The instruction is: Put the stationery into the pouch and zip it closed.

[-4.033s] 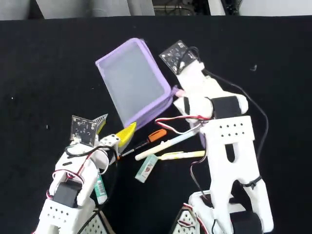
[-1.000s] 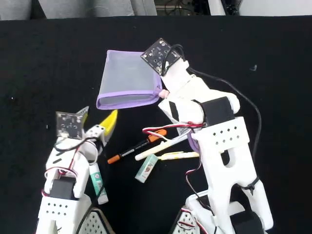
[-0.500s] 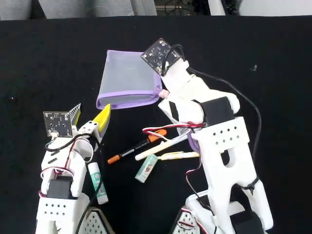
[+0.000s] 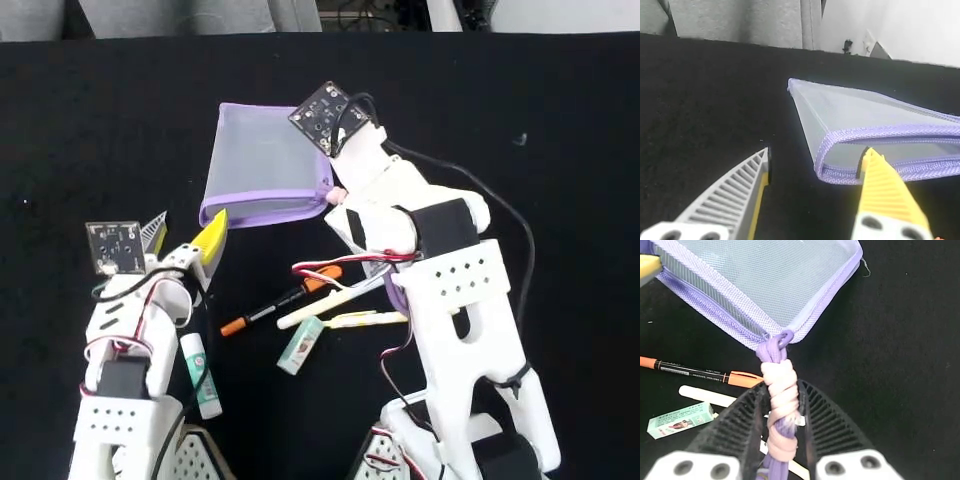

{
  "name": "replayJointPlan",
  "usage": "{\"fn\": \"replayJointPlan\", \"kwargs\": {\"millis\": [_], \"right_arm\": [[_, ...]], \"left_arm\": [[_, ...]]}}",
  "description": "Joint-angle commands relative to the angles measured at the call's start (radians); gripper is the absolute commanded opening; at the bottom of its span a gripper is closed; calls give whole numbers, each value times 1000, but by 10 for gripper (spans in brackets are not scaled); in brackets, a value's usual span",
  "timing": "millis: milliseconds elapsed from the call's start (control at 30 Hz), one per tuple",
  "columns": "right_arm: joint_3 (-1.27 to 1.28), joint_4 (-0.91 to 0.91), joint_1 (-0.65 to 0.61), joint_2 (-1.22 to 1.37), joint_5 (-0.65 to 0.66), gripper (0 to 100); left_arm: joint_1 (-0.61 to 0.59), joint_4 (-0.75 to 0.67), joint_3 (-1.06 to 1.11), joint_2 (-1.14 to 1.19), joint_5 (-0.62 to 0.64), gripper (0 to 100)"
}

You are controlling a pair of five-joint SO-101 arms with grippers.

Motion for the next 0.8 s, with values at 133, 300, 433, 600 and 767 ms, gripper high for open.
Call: {"fn": "replayJointPlan", "kwargs": {"millis": [133,300,433,600,767], "right_arm": [[-8,-23,-9,-41,0,11],[-8,-23,-9,-41,0,11],[-8,-23,-9,-41,0,11],[-8,-23,-9,-41,0,11],[-8,-23,-9,-41,0,11]], "left_arm": [[-12,-147,-240,420,12,293],[-2,-221,-294,575,12,293],[-4,-296,-303,655,9,293],[21,-417,-305,738,5,293],[68,-480,-358,870,3,292]]}}
